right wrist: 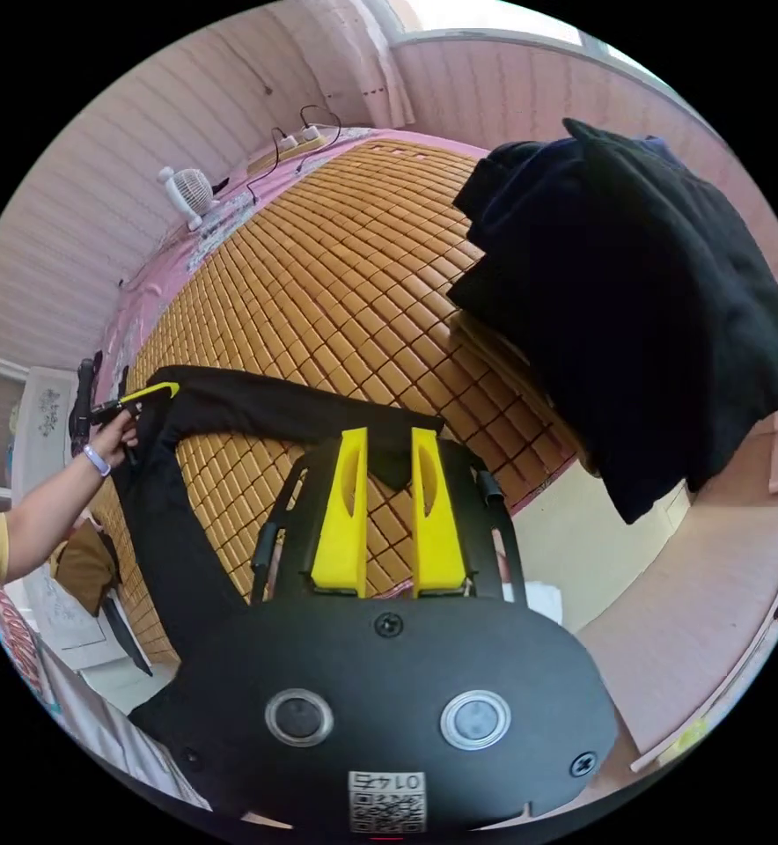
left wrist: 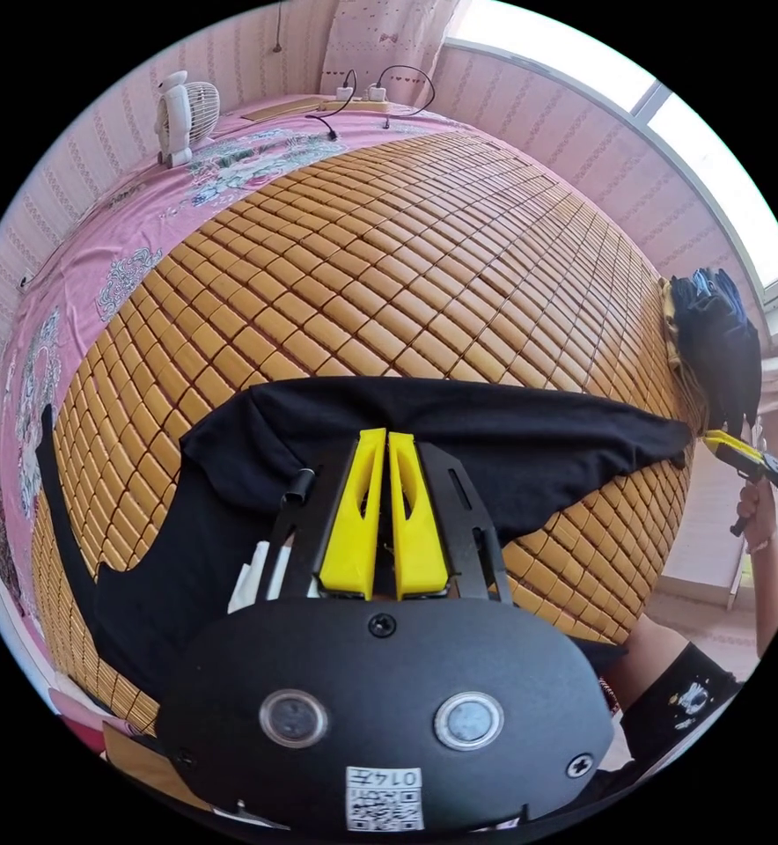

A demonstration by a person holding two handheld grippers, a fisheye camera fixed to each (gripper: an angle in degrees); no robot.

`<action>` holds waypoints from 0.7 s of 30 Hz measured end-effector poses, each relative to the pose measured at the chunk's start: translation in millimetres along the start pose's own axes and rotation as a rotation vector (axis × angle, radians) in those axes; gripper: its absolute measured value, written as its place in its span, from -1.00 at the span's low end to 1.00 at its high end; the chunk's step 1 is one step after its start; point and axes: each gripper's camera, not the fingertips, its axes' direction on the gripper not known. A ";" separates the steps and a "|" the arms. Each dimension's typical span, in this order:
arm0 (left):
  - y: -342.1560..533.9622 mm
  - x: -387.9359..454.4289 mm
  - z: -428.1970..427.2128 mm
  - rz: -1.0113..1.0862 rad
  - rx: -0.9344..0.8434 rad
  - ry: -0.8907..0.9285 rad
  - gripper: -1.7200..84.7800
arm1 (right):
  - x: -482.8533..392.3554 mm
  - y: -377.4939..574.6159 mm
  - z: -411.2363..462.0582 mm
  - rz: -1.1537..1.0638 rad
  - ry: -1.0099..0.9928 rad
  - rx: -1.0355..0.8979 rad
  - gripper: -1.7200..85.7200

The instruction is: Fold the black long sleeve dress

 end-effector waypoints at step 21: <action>44.9 -1.9 -52.2 0.003 0.152 0.028 -0.98 | -30.0 9.4 -76.6 0.159 -0.213 0.130 -0.95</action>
